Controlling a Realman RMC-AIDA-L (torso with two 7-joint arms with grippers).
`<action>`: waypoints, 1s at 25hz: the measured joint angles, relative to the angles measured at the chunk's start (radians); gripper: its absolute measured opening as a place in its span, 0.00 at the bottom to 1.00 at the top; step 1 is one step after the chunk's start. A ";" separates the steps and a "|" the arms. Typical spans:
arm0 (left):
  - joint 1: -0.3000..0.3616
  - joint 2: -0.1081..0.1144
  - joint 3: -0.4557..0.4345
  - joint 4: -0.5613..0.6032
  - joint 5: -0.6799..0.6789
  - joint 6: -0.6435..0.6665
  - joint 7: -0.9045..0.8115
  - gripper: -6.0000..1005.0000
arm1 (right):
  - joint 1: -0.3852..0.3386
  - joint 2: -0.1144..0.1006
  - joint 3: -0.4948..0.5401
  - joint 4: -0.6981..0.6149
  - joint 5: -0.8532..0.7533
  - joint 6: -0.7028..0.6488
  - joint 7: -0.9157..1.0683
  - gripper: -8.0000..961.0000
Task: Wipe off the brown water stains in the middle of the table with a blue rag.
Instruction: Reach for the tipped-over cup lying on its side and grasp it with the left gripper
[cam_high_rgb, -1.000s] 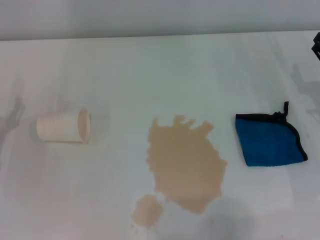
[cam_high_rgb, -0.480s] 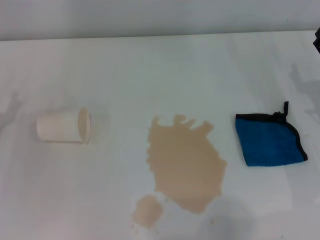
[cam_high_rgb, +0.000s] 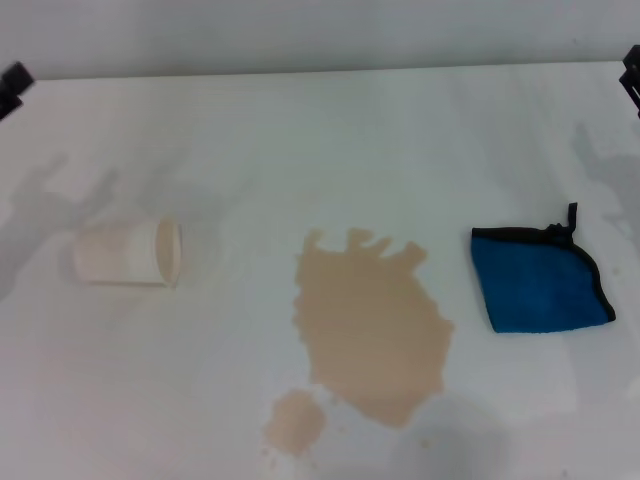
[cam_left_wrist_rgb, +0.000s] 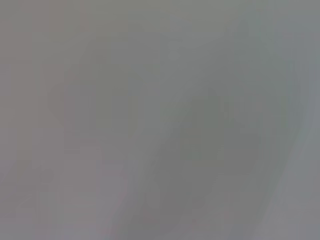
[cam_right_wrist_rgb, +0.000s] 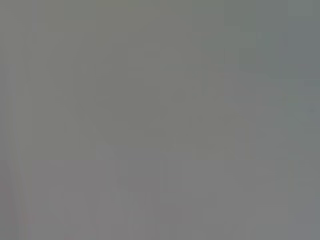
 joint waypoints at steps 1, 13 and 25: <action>-0.011 0.025 0.000 0.036 0.103 -0.011 -0.075 0.88 | 0.003 -0.001 -0.002 0.000 -0.001 0.003 0.000 0.89; -0.057 0.135 -0.007 0.437 0.689 -0.238 -0.225 0.88 | -0.001 -0.001 0.003 0.006 0.006 0.016 0.001 0.89; -0.162 0.119 -0.001 0.674 1.062 -0.364 -0.133 0.88 | 0.009 0.002 0.005 0.025 0.032 0.012 0.064 0.89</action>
